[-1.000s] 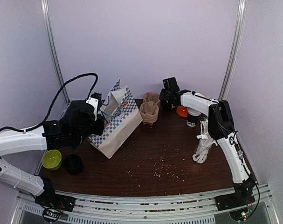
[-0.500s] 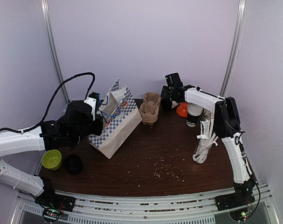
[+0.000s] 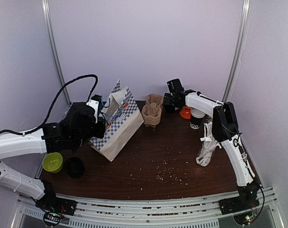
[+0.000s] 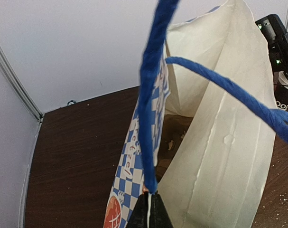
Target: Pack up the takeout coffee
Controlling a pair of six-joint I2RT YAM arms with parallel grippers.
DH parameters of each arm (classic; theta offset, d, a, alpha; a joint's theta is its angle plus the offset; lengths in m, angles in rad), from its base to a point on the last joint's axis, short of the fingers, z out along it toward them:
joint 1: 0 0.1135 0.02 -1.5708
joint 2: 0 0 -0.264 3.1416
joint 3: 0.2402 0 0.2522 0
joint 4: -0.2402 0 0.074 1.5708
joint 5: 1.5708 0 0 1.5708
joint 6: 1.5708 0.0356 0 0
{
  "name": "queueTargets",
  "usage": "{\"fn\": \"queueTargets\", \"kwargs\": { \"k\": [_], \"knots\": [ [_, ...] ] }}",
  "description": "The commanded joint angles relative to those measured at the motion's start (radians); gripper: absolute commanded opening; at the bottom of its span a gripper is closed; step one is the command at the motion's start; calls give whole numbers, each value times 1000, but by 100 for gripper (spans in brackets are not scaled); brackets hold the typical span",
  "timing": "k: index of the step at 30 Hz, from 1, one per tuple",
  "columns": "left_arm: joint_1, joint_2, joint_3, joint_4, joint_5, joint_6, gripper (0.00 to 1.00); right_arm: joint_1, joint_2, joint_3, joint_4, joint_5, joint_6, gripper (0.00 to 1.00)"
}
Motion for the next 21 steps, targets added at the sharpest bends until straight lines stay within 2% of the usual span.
{"fn": "queueTargets", "kwargs": {
  "k": [1,4,10,15,21],
  "knots": [
    [6,11,-2,4,7,-11,0,-4,16,23,-37,12,-12,70],
    [6,11,-4,4,6,-11,0,-7,20,19,-37,26,-16,66],
    [6,9,-7,3,5,-11,0,-13,25,15,-40,26,-19,50],
    [6,8,-6,2,1,-11,0,-13,23,10,-42,25,-22,46],
    [5,7,-6,1,2,-12,0,-12,2,-9,-40,22,-23,34]
  ]
}}
